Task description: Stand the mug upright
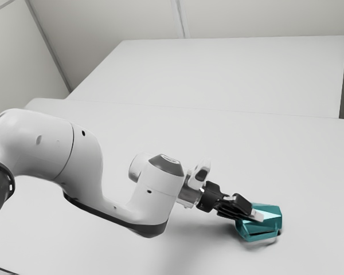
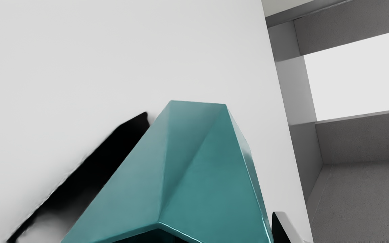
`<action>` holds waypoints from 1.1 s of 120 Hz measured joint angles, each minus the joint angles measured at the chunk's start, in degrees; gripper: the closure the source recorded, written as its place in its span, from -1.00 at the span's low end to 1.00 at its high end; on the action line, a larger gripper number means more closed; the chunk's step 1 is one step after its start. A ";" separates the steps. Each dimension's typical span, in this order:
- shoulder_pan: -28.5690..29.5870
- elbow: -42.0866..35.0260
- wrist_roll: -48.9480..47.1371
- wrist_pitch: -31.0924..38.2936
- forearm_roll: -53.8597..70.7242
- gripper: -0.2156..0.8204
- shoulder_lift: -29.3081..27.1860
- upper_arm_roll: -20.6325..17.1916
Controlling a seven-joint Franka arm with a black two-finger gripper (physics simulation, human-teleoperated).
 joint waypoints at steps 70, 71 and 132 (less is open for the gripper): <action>1.19 -0.65 -0.85 6.73 11.62 0.93 -14.26 -1.85; 1.29 -0.72 -1.08 6.88 12.60 0.93 -14.61 -1.87; 17.03 -1.01 -29.21 -10.76 85.71 0.93 -26.67 1.81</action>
